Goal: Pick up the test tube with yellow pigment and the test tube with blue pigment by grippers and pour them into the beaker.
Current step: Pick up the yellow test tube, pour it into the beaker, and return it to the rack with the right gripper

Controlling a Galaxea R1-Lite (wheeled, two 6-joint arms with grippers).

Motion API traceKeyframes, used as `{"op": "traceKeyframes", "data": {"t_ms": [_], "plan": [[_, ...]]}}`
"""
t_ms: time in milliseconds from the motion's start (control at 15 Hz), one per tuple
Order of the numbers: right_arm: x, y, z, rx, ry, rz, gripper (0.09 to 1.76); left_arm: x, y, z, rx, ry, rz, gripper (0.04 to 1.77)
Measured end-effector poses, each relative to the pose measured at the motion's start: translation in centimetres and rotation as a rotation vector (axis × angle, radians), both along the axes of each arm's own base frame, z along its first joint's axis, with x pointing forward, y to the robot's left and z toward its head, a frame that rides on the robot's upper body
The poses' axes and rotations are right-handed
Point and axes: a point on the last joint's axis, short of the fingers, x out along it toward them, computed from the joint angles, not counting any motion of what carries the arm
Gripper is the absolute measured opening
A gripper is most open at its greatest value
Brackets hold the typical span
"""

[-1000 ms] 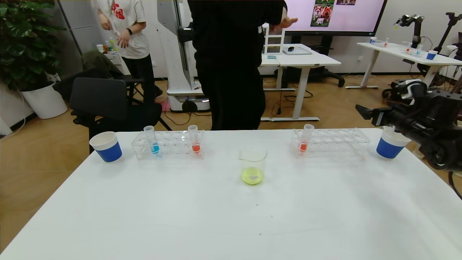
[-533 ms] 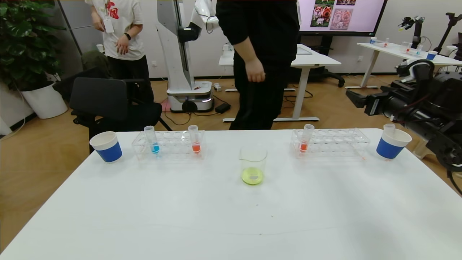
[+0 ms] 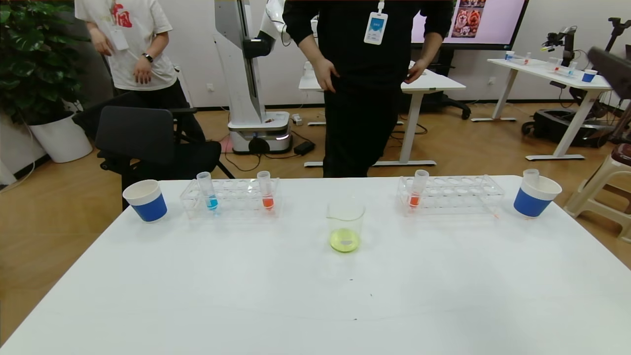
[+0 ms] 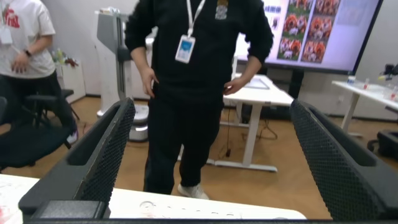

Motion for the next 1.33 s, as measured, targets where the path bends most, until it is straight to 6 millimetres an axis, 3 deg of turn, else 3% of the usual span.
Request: {"op": "traceKeyframes", "data": {"t_ms": [133,267,467,667,867,1000,1333], "plan": [[-5.1,0.2,0.2,-0.007,-0.067,0.007,1.74,0.0,0.0,0.0,0.000,0.000,0.000,1.75],[-10.1,0.5,-0.9,-0.024,-0.124,0.030,1.74,0.0,0.0,0.0,0.000,0.000,0.000,1.75],[-15.7,0.9,-3.9,-0.070,-0.149,0.088,1.74,0.0,0.0,0.0,0.000,0.000,0.000,1.75],[-20.0,1.3,-7.0,-0.101,-0.108,0.137,1.74,0.0,0.0,0.0,0.000,0.000,0.000,1.75],[-22.2,1.4,-8.8,-0.165,-0.230,0.111,1.74,0.0,0.0,0.0,0.000,0.000,0.000,1.75],[-22.5,1.4,-9.9,-0.156,-0.286,0.085,1.74,0.0,0.0,0.0,0.000,0.000,0.000,1.75],[-23.6,1.1,-10.5,-0.077,-0.155,0.112,1.74,0.0,0.0,0.0,0.000,0.000,0.000,1.75]]}}
